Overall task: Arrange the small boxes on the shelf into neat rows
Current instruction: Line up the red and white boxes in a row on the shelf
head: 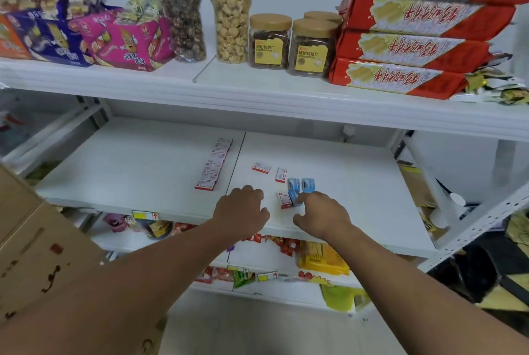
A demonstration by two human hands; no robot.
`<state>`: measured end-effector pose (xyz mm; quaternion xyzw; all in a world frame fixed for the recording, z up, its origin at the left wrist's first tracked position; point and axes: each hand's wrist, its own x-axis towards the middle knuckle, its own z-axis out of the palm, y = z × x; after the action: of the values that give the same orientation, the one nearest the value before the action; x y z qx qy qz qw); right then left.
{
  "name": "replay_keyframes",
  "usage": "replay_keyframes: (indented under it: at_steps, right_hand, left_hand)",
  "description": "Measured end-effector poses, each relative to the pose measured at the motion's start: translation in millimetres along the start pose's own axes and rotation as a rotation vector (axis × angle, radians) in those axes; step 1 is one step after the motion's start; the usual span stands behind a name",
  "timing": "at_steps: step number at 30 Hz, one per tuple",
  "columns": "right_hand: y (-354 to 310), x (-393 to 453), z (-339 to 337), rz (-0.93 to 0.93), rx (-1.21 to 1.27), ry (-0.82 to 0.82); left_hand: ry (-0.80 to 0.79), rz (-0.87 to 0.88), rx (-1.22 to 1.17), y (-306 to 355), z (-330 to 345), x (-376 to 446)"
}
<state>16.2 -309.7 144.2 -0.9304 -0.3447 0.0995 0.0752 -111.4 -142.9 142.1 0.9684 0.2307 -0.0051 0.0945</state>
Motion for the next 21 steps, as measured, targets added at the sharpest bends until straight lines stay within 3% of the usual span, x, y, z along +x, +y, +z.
replay_keyframes:
  at_steps: [10, 21]
  right_hand:
    - [13, 21, 4, -0.028, 0.016, -0.013]
    - [77, 44, 4, -0.209, 0.053, -0.073]
  left_hand:
    - [0.027, -0.024, -0.028, 11, 12, 14]
    - [-0.052, -0.211, 0.009, 65, 22, 19]
